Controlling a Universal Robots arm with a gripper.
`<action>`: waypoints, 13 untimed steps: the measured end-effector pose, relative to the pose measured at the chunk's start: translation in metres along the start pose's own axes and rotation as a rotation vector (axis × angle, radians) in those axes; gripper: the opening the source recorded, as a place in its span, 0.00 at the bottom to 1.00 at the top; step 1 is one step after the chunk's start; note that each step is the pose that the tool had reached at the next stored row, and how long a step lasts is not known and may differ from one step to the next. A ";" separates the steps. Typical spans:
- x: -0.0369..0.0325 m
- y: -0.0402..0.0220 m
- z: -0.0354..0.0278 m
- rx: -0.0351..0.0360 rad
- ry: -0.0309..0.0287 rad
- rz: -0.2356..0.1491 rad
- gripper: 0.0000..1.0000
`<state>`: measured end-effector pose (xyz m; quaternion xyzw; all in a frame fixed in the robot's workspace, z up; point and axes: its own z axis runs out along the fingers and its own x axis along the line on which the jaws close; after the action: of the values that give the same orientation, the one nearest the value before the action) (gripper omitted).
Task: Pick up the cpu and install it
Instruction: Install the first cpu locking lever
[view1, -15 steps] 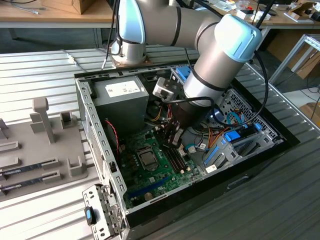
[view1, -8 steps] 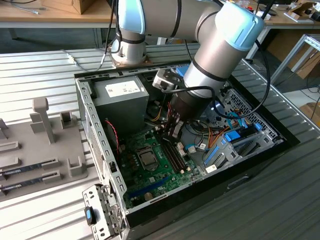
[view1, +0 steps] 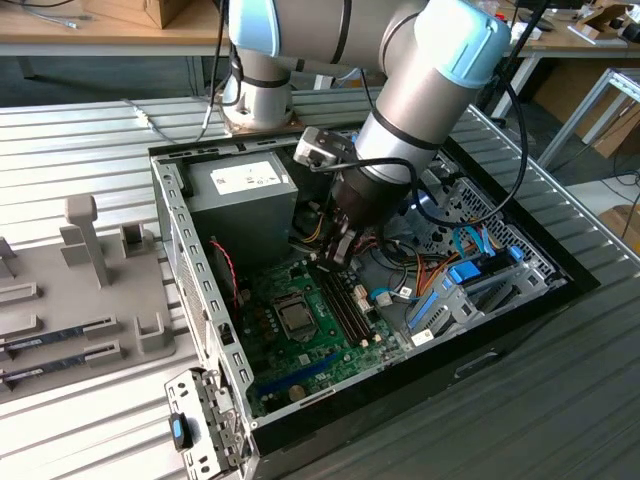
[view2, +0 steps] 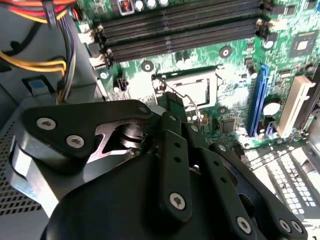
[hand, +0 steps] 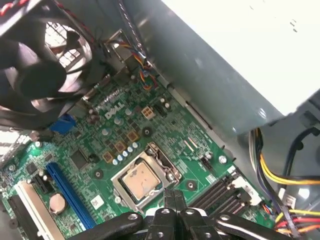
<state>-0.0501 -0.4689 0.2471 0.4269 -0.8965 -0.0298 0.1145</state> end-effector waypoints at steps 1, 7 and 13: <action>0.0015 0.0019 0.0006 0.0000 -0.0001 0.000 0.11; 0.0098 0.0011 0.0026 -0.0010 -0.0014 -0.001 0.11; 0.0120 -0.0014 0.0051 -0.0023 -0.0030 -0.002 0.11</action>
<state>-0.0575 -0.4793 0.2441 0.4276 -0.8962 -0.0316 0.1136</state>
